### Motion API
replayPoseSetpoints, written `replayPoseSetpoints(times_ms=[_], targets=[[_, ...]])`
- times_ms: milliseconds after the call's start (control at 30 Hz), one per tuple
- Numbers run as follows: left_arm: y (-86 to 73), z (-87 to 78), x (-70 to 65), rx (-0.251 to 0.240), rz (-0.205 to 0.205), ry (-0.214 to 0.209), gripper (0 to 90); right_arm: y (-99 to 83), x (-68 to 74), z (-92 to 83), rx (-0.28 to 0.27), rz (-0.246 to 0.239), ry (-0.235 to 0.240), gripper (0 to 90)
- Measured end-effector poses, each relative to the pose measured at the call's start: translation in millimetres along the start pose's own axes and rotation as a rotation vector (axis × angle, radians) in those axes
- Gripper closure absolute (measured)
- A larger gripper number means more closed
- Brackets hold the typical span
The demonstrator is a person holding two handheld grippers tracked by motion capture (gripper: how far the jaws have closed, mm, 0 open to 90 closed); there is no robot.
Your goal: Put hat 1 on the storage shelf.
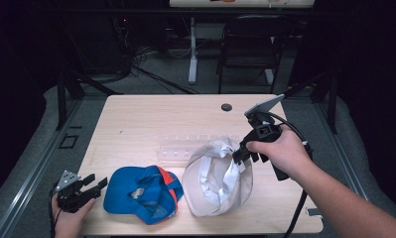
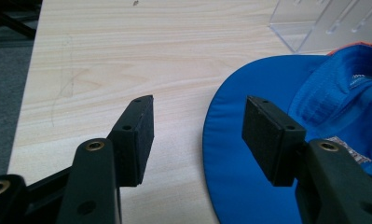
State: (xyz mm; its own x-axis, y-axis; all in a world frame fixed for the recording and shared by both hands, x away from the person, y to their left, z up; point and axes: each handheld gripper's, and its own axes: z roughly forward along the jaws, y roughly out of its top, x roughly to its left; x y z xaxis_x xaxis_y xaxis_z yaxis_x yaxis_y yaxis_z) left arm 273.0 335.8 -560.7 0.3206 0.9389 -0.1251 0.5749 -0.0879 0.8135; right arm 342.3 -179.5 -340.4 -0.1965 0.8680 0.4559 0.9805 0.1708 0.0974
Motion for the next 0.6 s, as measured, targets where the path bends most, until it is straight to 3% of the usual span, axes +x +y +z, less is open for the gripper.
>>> replayPoseSetpoints(times_ms=[167,267,500,600], targets=[[-0.1,0.1,0.0,0.001,0.003,0.005,44.1,-0.1,-1.2,-3.0,-0.021,0.024,0.035,81.9],[0.1,-0.3,-0.5,-0.006,0.007,0.007,43.4,0.0,-7.0,-6.6,-0.009,0.051,0.119,81.9],[0.9,-2.1,-0.3,-0.010,-0.002,0.027,42.7,-2.8,-18.6,-12.0,-0.030,0.105,0.247,81.9],[0.4,-1.5,0.2,-0.014,-0.014,0.014,42.8,-3.9,-23.9,-13.9,-0.037,0.120,0.291,81.8]])
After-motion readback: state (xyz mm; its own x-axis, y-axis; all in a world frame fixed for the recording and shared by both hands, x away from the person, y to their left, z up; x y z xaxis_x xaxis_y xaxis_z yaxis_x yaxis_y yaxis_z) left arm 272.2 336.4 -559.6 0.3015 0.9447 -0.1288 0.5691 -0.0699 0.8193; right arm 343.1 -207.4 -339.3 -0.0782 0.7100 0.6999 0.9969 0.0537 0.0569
